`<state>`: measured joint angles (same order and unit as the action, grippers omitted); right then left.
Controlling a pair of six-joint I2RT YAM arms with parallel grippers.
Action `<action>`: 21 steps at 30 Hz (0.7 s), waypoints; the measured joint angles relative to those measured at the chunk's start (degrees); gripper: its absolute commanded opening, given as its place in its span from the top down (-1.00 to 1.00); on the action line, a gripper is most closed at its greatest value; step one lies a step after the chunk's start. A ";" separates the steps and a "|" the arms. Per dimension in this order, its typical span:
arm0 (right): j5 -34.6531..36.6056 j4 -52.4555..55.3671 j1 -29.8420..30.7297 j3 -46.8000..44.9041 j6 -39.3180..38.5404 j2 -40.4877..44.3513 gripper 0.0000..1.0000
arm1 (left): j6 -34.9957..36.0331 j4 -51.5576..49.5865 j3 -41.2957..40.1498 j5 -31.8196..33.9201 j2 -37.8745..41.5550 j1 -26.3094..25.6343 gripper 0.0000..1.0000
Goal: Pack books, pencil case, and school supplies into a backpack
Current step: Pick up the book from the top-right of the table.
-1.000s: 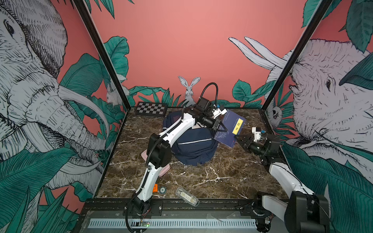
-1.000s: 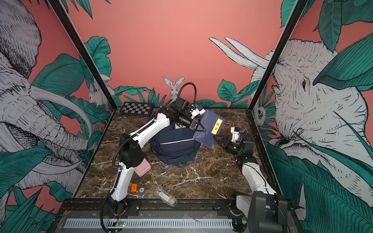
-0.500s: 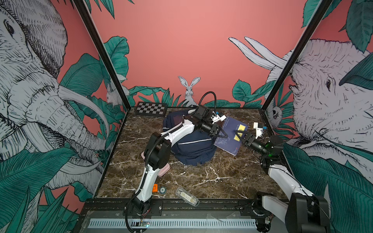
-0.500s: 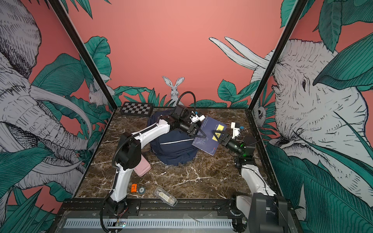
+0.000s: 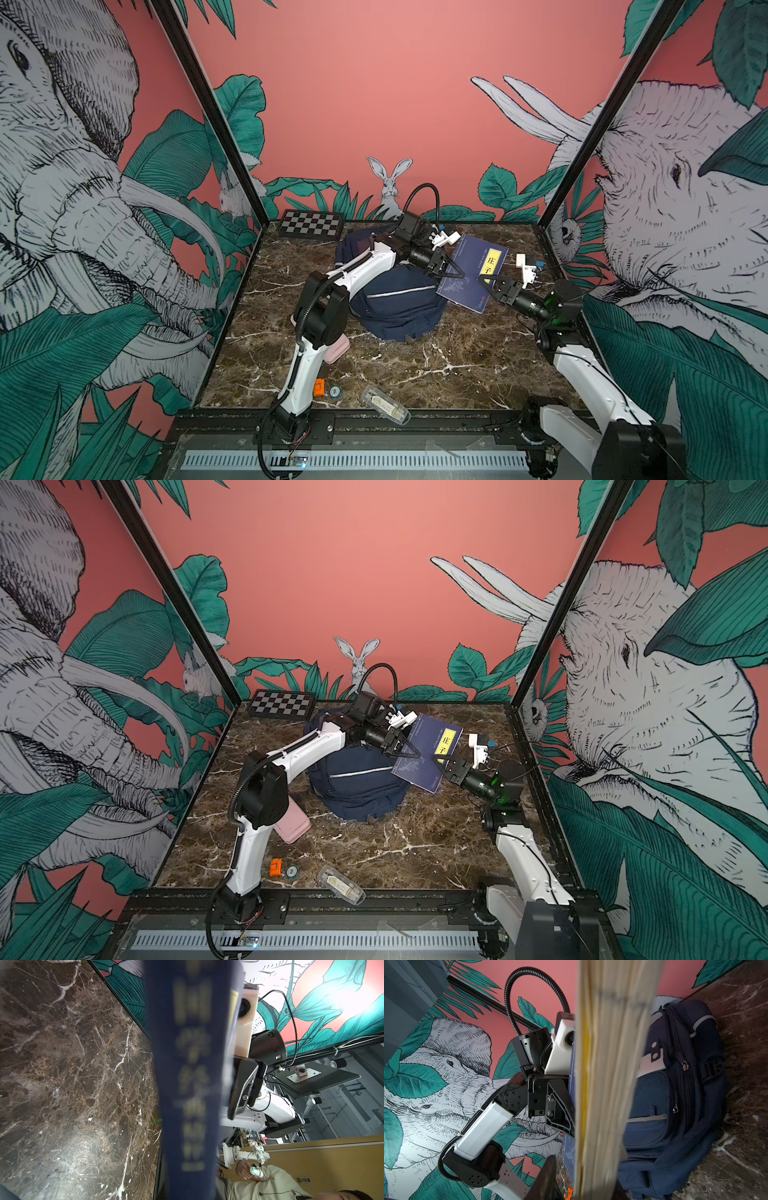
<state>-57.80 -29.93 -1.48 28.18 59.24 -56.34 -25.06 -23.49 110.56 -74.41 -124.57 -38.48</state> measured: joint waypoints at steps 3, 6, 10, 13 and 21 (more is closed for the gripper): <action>-0.02 1.77 0.04 0.61 -0.33 0.07 0.74 | 1.07 -0.90 0.26 -0.07 0.00 0.02 1.00; 0.11 2.38 0.00 0.61 -0.39 -0.57 1.00 | 2.56 -2.73 0.90 0.09 0.00 0.09 1.00; -0.11 2.34 0.11 0.72 0.39 -1.79 1.00 | 5.22 -6.69 1.70 1.79 0.00 0.31 0.26; -0.15 2.49 0.31 0.72 0.61 -1.77 1.00 | 9.35 -12.48 3.67 7.19 0.00 0.42 -0.26; 2.62 11.96 0.31 0.81 -0.55 2.10 1.00 | 17.73 -27.04 2.23 34.49 5.25 2.64 -0.36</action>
<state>-55.18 -17.98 -1.17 28.99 58.70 -54.24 -7.33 -50.52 112.79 -39.92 -119.33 -35.83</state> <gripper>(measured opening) 0.081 0.684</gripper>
